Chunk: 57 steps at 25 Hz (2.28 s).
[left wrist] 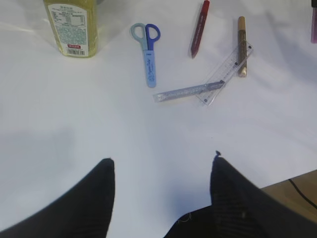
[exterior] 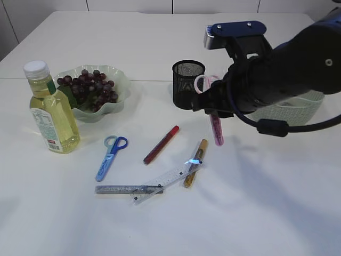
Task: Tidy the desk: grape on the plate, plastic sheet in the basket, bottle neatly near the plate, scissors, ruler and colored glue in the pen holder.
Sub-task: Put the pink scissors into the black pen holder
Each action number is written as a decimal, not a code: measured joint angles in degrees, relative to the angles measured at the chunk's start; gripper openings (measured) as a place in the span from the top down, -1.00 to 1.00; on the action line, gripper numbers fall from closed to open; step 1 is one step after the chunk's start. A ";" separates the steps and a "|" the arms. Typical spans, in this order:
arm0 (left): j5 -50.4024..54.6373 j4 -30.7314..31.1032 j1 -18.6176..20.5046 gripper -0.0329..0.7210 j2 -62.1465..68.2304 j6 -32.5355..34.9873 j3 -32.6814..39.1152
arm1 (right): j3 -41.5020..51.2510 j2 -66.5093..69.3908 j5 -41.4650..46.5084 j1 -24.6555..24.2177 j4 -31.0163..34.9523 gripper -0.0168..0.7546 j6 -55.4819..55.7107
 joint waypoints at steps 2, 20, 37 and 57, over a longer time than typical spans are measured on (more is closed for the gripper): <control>0.00 -0.08 0.00 -0.27 0.00 0.00 0.00 | 0.00 0.00 -3.52 -0.10 -1.43 0.51 0.11; 0.21 1.59 0.00 -0.26 0.00 0.00 0.00 | -12.80 13.21 -25.77 -7.26 -6.28 0.51 -3.38; 0.31 4.83 0.00 -0.26 0.00 0.00 0.00 | -32.65 31.65 -34.83 -10.33 -6.55 0.51 -9.11; 0.31 5.04 0.00 -0.26 0.00 0.00 0.00 | -37.91 39.59 -38.18 -12.65 -3.77 0.51 -14.49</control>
